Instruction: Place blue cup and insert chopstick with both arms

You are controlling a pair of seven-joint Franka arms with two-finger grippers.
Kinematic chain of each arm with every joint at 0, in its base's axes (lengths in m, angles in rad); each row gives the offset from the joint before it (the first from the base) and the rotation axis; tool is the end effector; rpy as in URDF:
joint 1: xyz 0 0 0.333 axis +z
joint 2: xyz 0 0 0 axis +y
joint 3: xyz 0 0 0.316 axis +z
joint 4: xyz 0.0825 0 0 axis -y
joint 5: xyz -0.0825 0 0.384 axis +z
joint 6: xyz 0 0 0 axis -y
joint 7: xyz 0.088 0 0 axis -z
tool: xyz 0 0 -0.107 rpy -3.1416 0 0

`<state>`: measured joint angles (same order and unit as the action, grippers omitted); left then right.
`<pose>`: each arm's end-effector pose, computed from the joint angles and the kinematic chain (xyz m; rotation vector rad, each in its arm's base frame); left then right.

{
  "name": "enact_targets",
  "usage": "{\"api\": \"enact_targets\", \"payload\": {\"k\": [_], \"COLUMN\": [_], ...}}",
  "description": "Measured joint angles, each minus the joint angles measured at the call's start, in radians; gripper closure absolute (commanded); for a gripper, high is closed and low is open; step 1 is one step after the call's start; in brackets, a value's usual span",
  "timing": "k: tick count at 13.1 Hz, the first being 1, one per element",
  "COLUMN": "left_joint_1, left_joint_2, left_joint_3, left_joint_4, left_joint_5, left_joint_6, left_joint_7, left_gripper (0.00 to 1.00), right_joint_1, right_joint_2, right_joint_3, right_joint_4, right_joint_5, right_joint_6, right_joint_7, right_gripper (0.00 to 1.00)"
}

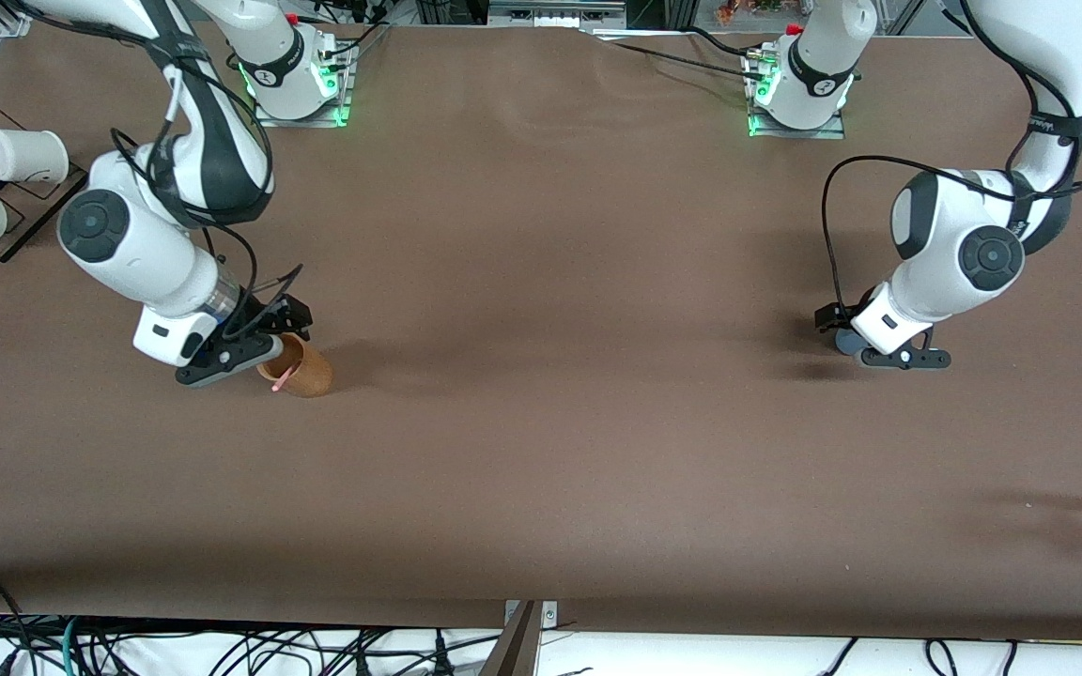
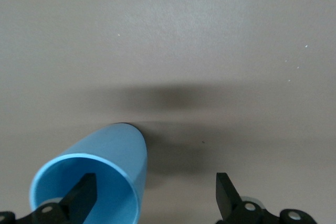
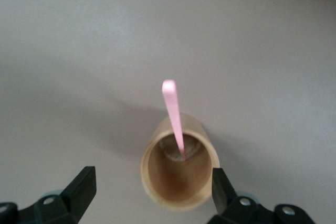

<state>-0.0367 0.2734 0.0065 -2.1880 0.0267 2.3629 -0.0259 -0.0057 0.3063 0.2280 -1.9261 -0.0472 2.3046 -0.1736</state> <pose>0.5472 -0.0162 0.2532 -3.1153 0.0380 0.1527 0.6094 0.1295 0.3428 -3.0397 -0.6369 -0.1243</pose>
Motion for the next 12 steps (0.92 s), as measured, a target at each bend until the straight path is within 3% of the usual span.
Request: {"api": "enact_targets", "payload": {"k": [1,2,3,10,12], "left_joint_1": [0.000,0.000,0.000,0.007,0.007], "left_joint_2": [0.000,0.000,0.000,-0.002,-0.010], "left_joint_3": [0.000,0.000,0.000,0.004,0.004], "left_joint_4": [-0.024,-0.042,-0.052,-0.056,-0.051], "left_joint_5": [0.000,0.000,0.000,0.000,0.003], "left_joint_6": [0.034,0.059,0.074,0.087,0.087], "left_joint_7": [0.000,0.000,0.000,0.003,0.003], "left_gripper": [0.20,0.63,1.00,1.00,1.00], "right_joint_1": [0.005,0.007,0.008,0.008,0.008], "right_joint_2": [0.020,0.040,0.057,0.101,0.101], "right_joint_3": [0.000,0.000,0.000,-0.001,-0.001], "right_joint_4": [0.013,0.032,0.049,0.071,0.072], "right_joint_5": [-0.025,-0.038,-0.043,-0.089,-0.089], "right_joint_6": [0.010,0.013,0.013,0.013,0.013], "right_joint_7": [0.015,0.019,0.019,0.021,0.021], "right_gripper": [0.08,0.15,0.24,0.97,1.00]}}
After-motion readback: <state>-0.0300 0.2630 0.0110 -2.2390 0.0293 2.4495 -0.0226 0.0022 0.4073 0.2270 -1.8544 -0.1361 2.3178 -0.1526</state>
